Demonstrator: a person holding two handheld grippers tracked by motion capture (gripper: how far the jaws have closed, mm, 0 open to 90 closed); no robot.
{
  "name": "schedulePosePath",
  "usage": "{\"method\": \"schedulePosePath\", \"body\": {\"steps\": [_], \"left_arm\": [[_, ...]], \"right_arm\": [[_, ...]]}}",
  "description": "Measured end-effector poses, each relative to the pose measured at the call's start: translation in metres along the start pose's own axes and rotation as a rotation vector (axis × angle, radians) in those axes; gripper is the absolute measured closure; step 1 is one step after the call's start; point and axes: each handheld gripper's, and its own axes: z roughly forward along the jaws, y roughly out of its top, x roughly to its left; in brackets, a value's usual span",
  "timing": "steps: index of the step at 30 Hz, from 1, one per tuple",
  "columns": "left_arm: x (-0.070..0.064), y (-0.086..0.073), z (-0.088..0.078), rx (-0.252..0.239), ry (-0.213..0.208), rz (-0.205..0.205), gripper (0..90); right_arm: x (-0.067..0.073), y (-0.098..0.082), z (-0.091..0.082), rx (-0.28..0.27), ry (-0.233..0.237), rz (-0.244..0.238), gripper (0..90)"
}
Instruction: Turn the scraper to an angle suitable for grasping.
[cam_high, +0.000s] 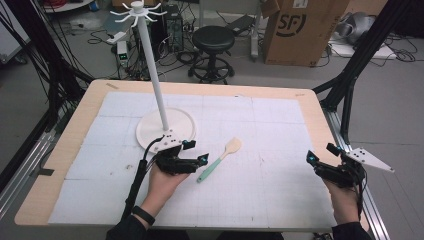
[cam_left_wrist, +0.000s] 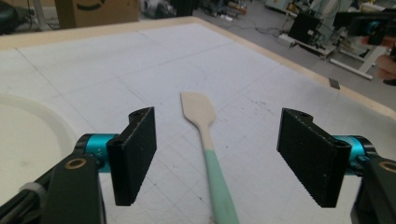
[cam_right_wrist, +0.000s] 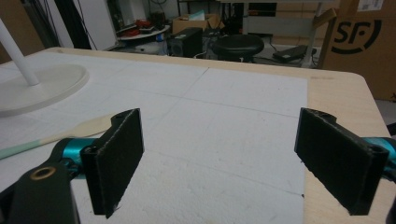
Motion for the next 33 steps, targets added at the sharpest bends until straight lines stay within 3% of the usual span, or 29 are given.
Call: {"method": "schedulePosePath", "body": {"steps": [4, 6, 7, 11, 13, 15, 20, 28, 29, 33], "left_arm": [[-0.004, -0.003, 0.017, 0.028, -0.002, -0.022, 31.3], [-0.005, -0.003, 0.02, 0.038, 0.001, -0.019, 32.1], [-0.008, -0.004, 0.029, 0.077, 0.011, 0.0, 32.8], [-0.009, -0.005, 0.033, 0.091, 0.014, 0.006, 35.6], [-0.014, -0.009, 0.051, 0.162, 0.038, 0.024, 38.9], [-0.015, -0.012, 0.056, 0.182, 0.039, 0.025, 41.1], [-0.014, -0.015, 0.06, 0.211, 0.051, 0.02, 51.1], [-0.018, -0.021, 0.071, 0.26, 0.061, 0.032, 57.6], [-0.02, -0.022, 0.075, 0.285, 0.078, 0.041, 59.3], [-0.021, -0.022, 0.075, 0.296, 0.105, 0.05, 61.8]], "right_arm": [[0.0, 0.0, 0.001, -0.001, -0.001, 0.001, 15.0], [-0.001, 0.0, 0.001, -0.004, -0.002, -0.006, 15.0], [-0.001, 0.0, 0.001, -0.005, 0.0, -0.006, 15.0], [0.0, 0.0, 0.002, -0.003, 0.001, -0.002, 15.0], [0.0, 0.001, 0.002, -0.002, 0.004, -0.002, 15.0], [0.0, 0.001, 0.001, -0.002, 0.002, -0.001, 15.0], [-0.002, 0.0, 0.0, -0.003, -0.003, 0.002, 15.0], [-0.003, 0.0, 0.0, -0.005, -0.005, 0.003, 15.1], [-0.003, 0.001, 0.0, -0.003, -0.003, -0.002, 15.1], [-0.002, 0.0, 0.0, -0.002, -0.002, -0.005, 15.1]]}}
